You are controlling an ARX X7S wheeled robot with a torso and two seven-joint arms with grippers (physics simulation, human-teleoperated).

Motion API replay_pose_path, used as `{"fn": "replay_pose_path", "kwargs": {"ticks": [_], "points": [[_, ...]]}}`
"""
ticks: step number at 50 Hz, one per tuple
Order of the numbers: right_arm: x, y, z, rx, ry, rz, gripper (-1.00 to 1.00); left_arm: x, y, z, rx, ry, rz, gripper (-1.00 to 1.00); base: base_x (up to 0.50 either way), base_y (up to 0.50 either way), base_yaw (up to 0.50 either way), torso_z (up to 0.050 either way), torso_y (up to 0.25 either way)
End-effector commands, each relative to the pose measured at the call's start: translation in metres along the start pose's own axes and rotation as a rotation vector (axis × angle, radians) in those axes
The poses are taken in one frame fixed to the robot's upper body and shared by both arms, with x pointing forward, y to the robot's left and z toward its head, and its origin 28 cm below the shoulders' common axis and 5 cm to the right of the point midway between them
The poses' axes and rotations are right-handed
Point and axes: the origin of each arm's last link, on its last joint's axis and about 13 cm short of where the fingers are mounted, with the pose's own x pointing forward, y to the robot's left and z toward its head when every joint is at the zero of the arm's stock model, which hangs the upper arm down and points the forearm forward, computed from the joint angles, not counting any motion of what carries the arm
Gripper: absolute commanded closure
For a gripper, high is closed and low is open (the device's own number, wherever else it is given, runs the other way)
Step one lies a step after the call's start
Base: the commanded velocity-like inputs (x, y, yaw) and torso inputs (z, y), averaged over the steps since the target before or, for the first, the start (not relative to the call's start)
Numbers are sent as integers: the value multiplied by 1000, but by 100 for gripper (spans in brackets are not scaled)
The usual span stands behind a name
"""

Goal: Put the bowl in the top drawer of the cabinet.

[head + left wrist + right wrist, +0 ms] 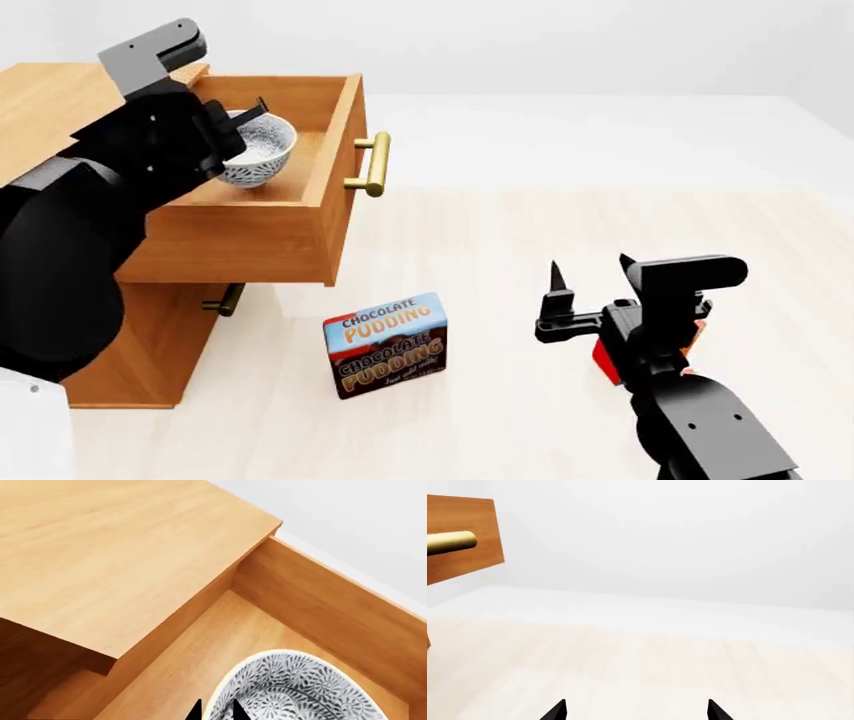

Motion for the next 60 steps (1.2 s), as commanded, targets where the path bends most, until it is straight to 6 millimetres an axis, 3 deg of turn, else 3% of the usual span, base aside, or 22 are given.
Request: {"fn": "replay_pose_path", "kwargs": {"ticks": [1, 2, 22, 46, 53, 60], "points": [[0, 0, -2, -3, 3, -2, -100, 0, 0, 4, -8, -24, 6, 100, 0, 0, 0, 0, 0], [1, -1, -2, -2, 4, -3, -100, 0, 0, 4, -7, -24, 5, -100, 0, 0, 0, 0, 0], [-1, -1, -3, -4, 5, 0, -100, 0, 5, 12, -9, -60, -26, -100, 0, 0, 0, 0, 0], [-2, 1, 0, -12, 4, 8, -100, -20, -7, 54, -73, -224, -301, -100, 0, 0, 0, 0, 0], [-3, 6, 7, 1, -9, 22, -100, -49, 4, 44, 3, -314, -484, -100, 0, 0, 0, 0, 0], [-14, 14, 40, 3, -141, -18, -100, -91, 37, 7, 74, -437, -726, -100, 0, 0, 0, 0, 0]]}}
